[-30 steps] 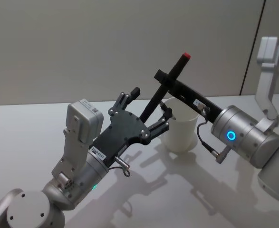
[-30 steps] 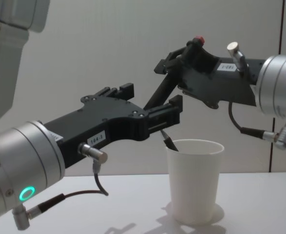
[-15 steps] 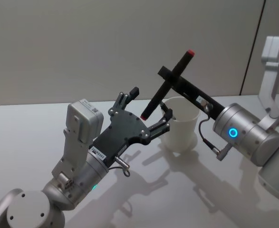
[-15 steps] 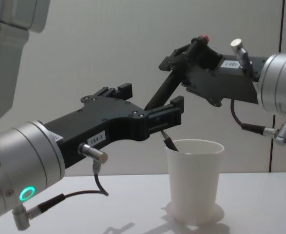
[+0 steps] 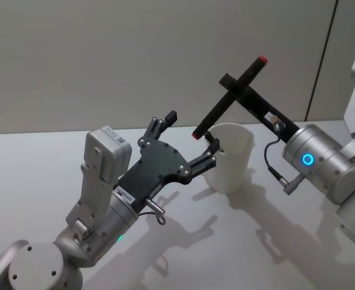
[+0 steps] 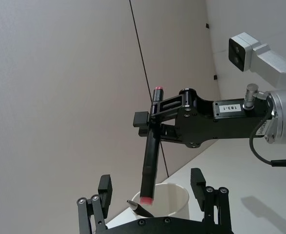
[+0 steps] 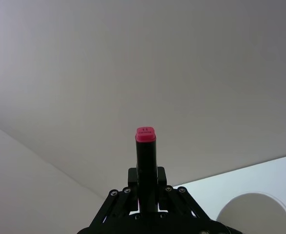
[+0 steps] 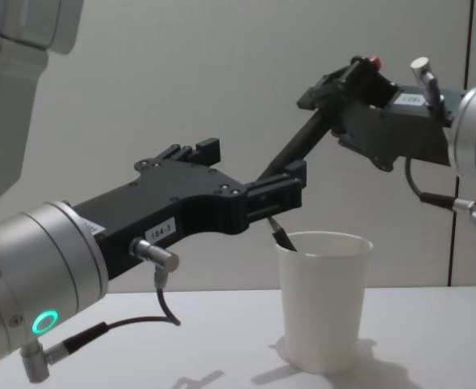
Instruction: Place the pen into the pen holder.
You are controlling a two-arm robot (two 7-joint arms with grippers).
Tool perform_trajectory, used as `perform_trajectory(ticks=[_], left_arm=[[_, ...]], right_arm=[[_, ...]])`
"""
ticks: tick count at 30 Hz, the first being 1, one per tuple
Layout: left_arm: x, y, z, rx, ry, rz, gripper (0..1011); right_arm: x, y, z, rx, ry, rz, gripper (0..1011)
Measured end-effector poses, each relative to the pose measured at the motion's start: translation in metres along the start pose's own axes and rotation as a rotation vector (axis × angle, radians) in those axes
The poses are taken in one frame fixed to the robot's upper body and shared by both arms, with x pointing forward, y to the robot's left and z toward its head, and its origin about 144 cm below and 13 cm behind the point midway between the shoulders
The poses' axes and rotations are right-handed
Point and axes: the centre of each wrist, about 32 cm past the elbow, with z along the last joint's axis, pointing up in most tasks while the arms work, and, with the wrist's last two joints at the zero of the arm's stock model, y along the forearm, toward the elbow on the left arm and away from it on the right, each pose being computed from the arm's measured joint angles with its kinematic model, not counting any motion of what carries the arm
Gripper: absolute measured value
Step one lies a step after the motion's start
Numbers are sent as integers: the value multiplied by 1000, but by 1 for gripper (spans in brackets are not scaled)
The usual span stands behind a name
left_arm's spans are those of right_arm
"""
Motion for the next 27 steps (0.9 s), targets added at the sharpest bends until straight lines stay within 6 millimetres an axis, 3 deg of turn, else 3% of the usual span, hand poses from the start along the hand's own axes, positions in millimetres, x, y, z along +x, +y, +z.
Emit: perform_trajectory(ticks=[27], left_arm=[[0,0,0,0,0,0,1001]], right_arm=[[21,-11,17,88,-4,-71,208]])
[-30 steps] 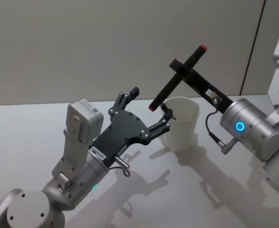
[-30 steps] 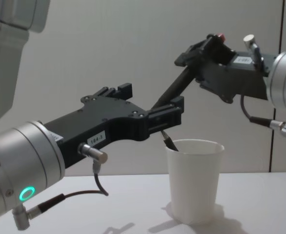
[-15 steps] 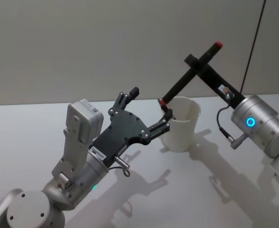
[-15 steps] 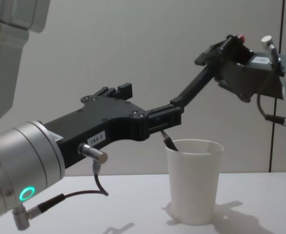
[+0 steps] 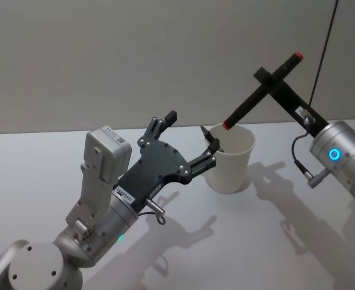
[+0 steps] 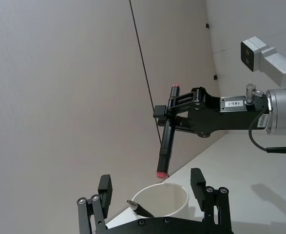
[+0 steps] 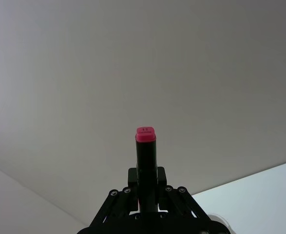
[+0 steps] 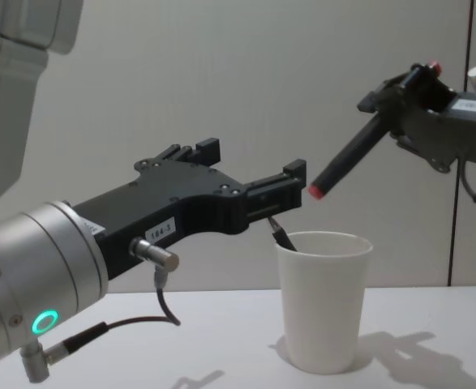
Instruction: Place the pen into the pen holder.
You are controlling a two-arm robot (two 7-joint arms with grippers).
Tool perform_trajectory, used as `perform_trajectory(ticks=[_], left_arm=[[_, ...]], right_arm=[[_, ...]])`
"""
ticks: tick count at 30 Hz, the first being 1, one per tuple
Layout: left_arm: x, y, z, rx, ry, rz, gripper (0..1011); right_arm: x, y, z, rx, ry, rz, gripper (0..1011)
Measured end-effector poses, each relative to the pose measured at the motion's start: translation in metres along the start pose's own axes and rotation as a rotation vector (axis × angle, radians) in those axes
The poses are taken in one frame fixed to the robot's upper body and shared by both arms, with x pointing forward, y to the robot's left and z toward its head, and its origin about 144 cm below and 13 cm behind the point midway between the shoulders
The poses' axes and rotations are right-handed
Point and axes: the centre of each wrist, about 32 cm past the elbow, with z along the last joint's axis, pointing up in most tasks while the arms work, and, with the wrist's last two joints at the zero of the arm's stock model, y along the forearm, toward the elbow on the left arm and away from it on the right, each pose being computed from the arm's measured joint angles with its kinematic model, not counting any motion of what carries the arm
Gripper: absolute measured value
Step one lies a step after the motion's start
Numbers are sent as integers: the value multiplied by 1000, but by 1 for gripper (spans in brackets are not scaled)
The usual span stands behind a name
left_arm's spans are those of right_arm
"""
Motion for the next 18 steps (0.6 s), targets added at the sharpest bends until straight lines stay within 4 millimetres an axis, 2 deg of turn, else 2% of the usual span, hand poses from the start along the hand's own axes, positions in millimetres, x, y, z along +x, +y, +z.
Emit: perform_trajectory(ticks=[18], left_arm=[[0,0,0,0,0,0,1001]], right_arm=[[10,-7,8,22,-55,-35,208]])
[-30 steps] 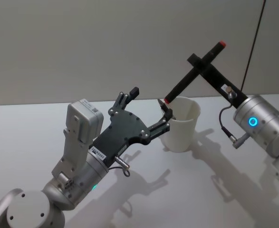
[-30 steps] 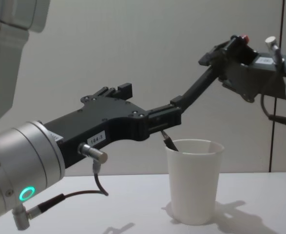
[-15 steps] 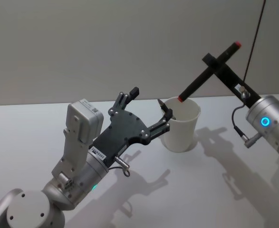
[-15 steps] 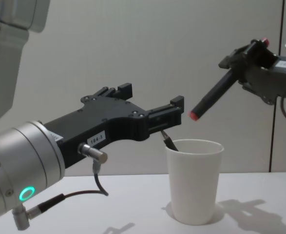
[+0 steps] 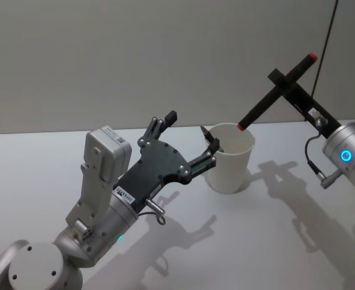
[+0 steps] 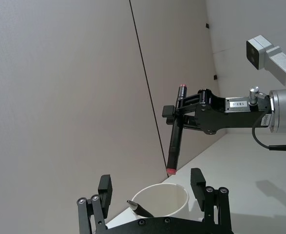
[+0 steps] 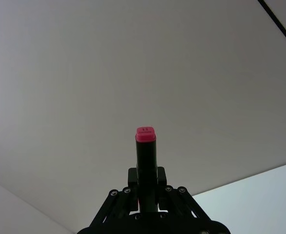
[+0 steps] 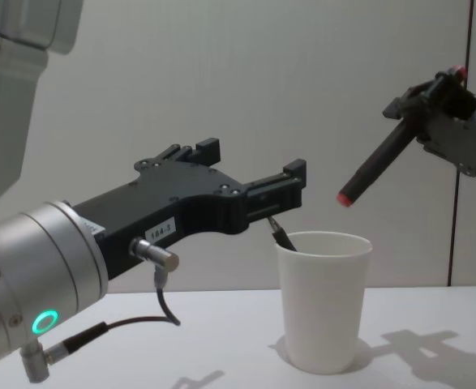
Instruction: Place the pen into the pen holder.
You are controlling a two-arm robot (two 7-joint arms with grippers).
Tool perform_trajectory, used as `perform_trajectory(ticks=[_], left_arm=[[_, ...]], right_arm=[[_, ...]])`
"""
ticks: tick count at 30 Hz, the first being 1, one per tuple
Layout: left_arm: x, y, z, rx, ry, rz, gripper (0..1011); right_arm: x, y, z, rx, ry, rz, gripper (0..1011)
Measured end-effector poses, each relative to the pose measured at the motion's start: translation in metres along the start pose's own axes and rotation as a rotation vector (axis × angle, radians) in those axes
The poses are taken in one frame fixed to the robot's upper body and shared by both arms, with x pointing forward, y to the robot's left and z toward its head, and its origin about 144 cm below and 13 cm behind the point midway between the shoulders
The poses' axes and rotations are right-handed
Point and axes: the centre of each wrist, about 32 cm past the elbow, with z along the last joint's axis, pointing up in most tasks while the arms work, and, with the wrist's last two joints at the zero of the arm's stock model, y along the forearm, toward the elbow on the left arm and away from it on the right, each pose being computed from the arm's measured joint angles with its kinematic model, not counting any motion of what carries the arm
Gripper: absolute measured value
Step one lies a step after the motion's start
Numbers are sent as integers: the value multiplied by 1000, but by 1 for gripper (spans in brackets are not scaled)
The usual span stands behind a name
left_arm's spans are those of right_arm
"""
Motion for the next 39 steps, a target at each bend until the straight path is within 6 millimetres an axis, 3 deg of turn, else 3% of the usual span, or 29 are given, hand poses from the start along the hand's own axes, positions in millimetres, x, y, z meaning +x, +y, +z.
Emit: perform_trajectory(ticks=[15,39], left_arm=[[0,0,0,0,0,0,1001],[0,0,0,0,0,0,1001]], right_arm=[[3,4,-1,-6,-148,27,208],[2,15,-16,-42,-546,106,208]])
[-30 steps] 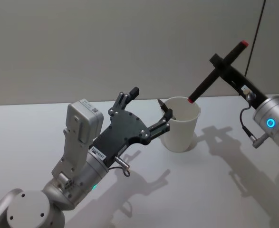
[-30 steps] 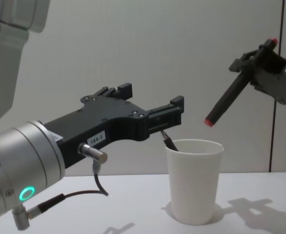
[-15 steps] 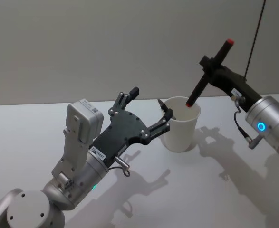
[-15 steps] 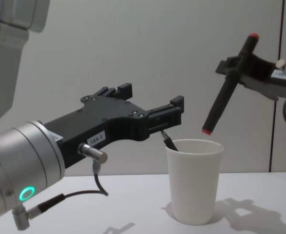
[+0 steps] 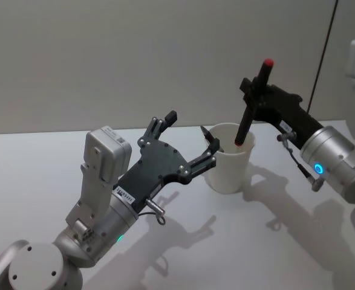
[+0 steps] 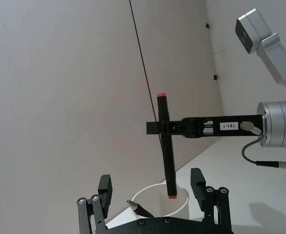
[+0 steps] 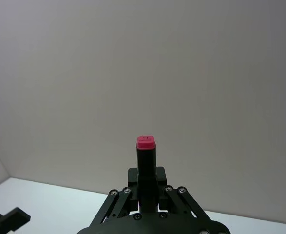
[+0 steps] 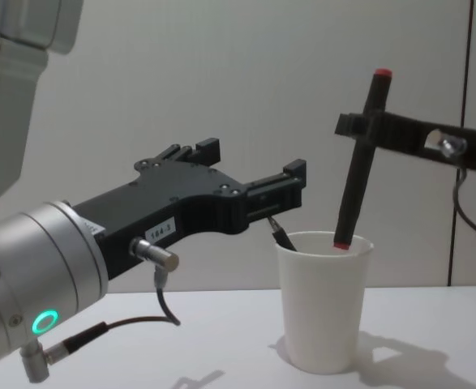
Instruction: Place the pen into the pen holder.
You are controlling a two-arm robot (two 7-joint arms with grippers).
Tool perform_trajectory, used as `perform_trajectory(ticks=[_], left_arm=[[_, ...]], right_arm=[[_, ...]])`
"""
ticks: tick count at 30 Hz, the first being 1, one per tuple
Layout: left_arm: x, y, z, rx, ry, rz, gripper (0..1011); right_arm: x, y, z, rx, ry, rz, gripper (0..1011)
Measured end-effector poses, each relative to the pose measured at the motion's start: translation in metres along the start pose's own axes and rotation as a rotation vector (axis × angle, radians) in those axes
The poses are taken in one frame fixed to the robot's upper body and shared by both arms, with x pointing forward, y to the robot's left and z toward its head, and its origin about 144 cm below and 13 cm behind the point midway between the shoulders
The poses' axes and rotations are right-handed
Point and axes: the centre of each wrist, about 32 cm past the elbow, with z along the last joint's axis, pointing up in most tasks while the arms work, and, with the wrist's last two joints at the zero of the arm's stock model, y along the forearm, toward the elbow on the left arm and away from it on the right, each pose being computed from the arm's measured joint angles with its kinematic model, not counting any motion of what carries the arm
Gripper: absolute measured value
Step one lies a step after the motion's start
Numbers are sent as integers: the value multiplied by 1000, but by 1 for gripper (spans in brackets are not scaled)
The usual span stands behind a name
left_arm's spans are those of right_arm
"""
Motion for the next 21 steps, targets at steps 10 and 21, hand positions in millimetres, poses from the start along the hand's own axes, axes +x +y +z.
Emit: perform_trajectory(ticks=[10,21], left_arm=[[0,0,0,0,0,0,1001],[0,0,0,0,0,0,1001]], right_arm=[[-3,4,-7,-13,-183,17,300],[-5,8,-14,-20,-321,29,635]])
